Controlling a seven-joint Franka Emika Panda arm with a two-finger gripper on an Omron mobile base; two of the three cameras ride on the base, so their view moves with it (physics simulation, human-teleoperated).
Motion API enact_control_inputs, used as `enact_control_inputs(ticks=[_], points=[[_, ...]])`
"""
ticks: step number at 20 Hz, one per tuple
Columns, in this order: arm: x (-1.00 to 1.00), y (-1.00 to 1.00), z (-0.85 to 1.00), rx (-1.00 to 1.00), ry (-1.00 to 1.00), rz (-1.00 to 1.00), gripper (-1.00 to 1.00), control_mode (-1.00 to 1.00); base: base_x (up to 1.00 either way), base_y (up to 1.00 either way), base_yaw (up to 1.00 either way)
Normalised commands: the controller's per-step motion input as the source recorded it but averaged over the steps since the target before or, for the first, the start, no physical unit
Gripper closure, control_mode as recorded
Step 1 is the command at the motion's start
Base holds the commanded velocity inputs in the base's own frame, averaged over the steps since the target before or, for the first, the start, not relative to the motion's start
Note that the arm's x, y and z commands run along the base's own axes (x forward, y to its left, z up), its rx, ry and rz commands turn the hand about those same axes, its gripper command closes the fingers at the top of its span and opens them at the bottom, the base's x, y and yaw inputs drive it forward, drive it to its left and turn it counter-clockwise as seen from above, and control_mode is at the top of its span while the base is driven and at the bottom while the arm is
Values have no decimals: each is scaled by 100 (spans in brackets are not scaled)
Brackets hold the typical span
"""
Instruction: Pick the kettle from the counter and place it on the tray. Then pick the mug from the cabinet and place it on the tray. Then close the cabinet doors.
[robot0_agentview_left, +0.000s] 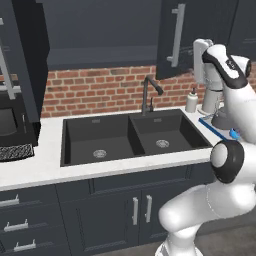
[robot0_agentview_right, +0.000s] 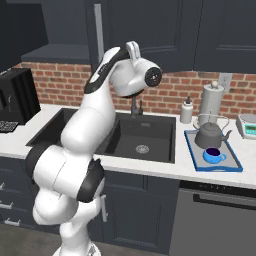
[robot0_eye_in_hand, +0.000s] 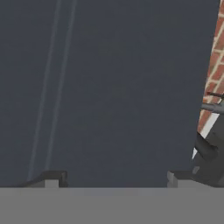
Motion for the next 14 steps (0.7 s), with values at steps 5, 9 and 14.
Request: enact_control_inputs(ticks=[5,9,14], points=[[85,30,0,0,9,-9,-100,-100,0,0,0],[75,22,0,0,6,-11,-100,-100,0,0,0],[72,15,0,0,4,-12,-100,-100,0,0,0]])
